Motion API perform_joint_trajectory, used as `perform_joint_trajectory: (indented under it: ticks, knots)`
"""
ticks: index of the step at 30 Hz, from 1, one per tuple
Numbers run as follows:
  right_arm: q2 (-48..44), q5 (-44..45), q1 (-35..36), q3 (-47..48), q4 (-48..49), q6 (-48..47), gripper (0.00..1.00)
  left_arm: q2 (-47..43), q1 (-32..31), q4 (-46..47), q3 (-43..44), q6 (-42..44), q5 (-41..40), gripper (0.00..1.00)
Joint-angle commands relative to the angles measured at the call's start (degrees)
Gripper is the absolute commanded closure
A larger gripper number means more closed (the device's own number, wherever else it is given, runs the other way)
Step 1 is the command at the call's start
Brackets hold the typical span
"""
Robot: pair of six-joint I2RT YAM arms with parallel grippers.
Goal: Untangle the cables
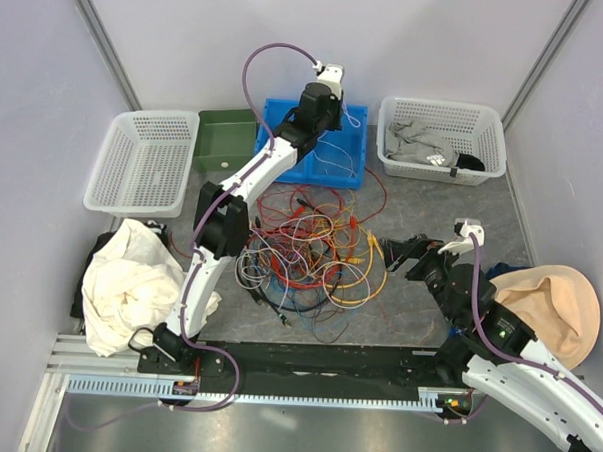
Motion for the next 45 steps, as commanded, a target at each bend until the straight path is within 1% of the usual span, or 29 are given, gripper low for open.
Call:
perform_joint_trajectory:
  ticks: [1, 2, 3, 5, 7, 8, 9, 11, 13, 16, 17, 19, 20, 21, 22, 23, 24, 25, 26, 27, 28, 29, 31, 32, 35, 38, 40, 42, 45]
  knots:
    - [-0.36, -0.59, 0.06, -0.55, 0.72, 1.19, 0.02, 0.18, -0.11, -1.43, 0.24, -1.69, 3.18, 0.65]
    - [-0.36, -0.59, 0.06, -0.55, 0.80, 1.19, 0.02, 0.36, -0.11, -1.61, 0.41, -1.68, 3.44, 0.54]
    - [-0.19, -0.68, 0.06, -0.55, 0.80, 1.19, 0.02, 0.53, -0.11, -1.61, 0.42, -1.60, 3.79, 0.48]
    - [-0.01, -0.59, 0.06, -0.63, 0.80, 1.28, 0.02, 0.97, -0.11, -1.79, 0.42, -1.60, 5.02, 0.26]
    - [0.16, -0.59, -0.03, -0.63, 0.80, 1.37, 0.02, 0.80, -0.20, -1.79, 0.33, -1.77, 5.55, 0.20]
    - [0.25, -0.68, 0.06, -0.63, 0.80, 1.45, 0.02, 0.71, -0.20, -1.70, 0.42, -1.95, 5.55, 0.15]
    - [0.34, -0.68, 0.06, -0.63, 0.89, 1.46, 0.02, 0.54, -0.20, -1.61, 0.50, -1.95, 5.55, 0.11]
    - [0.34, -0.76, 0.06, -0.63, 0.80, 1.63, 0.02, -0.25, -0.20, -1.35, 0.33, -1.95, 4.68, 0.07]
    - [0.25, -0.76, 0.06, -0.72, 0.63, 1.72, 0.02, -1.13, -0.20, -1.44, 0.15, -1.95, 2.93, 0.06]
    - [0.16, -0.85, 0.06, -0.99, 0.80, 1.81, 0.02, -4.73, -0.29, -1.35, -2.04, -3.44, 0.82, 0.05]
    - [0.51, -0.94, 0.06, -1.07, 0.89, 1.72, 0.02, -6.04, -0.46, -1.44, -4.57, -4.92, 0.37, 0.05]
    - [1.30, -1.38, 0.06, -1.16, 0.89, 1.28, 0.02, -12.10, -0.99, -1.35, -8.70, -6.34, 0.10, 0.05]
    - [2.26, -1.29, 0.15, -1.25, 0.80, 1.11, 0.02, -14.91, -1.95, -1.35, -13.95, -7.73, -0.16, 0.05]
    - [2.71, -1.29, -0.03, -1.60, 0.80, 1.02, 0.02, -19.98, -2.57, -1.35, -17.22, -8.44, -0.42, 0.04]
    - [3.15, -0.94, 0.06, -1.86, 0.80, 0.93, 0.02, -23.16, -3.27, -1.17, -20.73, -9.32, -0.95, 0.04]
    - [3.76, -0.77, -0.03, -2.04, 1.06, 0.93, 0.02, -25.89, -5.01, -0.91, -28.34, -10.81, -1.21, 0.01]
    - [4.03, -0.59, 0.06, -2.56, 1.33, 0.84, 0.02, -31.23, -6.25, 0.48, -32.41, -11.43, -2.00, 0.00]
    - [4.29, -0.50, 0.06, -2.83, 1.68, 0.75, 0.02, -33.46, -7.57, 1.19, -36.54, -12.31, -4.27, 0.00]
    - [4.82, -0.67, -0.03, -3.01, 2.38, 0.75, 0.02, -35.31, -10.02, 1.72, -43.46, -14.06, -4.81, 0.00]
    - [5.08, -0.94, 0.15, -3.18, 2.65, 0.67, 0.02, -36.98, -11.17, 1.81, -46.49, -15.12, -5.69, 0.00]
    - [5.43, -1.29, 0.15, -3.27, 2.91, 0.66, 0.02, -39.34, -12.49, 1.64, -49.04, -16.35, -9.18, 0.00]
    - [6.22, -1.47, 0.06, -3.36, 3.26, 0.66, 0.02, -40.50, -14.50, 1.03, -53.59, -18.80, -10.87, 0.00]
    - [7.02, -1.82, -0.03, -3.36, 3.35, 1.01, 0.02, -43.83, -16.01, -1.07, -57.40, -21.71, -14.38, 0.00]
    - [7.80, -2.08, 0.06, -3.45, 3.44, 1.54, 0.02, -45.16, -16.80, -1.69, -60.64, -24.51, -14.49, 0.00]
    - [8.69, -3.40, 0.06, -4.50, 4.40, 2.33, 0.02, -50.68, -17.33, -3.90, -65.83, -28.91, -12.04, 0.01]
    - [9.21, -3.93, -0.03, -6.08, 6.07, 3.21, 0.02, -54.47, -19.09, -4.86, -69.62, -30.16, -11.58, 0.00]
    - [9.48, -4.45, 0.06, -6.78, 7.21, 3.65, 0.02, -54.23, -19.62, -5.56, -70.33, -29.72, -13.33, 0.00]
    - [10.27, -5.15, 0.06, -6.35, 7.48, 3.83, 0.02, -51.86, -19.71, -8.81, -69.55, -29.55, -16.05, 0.01]
    - [10.80, -5.77, -0.03, -5.56, 6.87, 3.65, 0.02, -48.61, -19.62, -11.10, -68.67, -28.41, -17.30, 0.01]
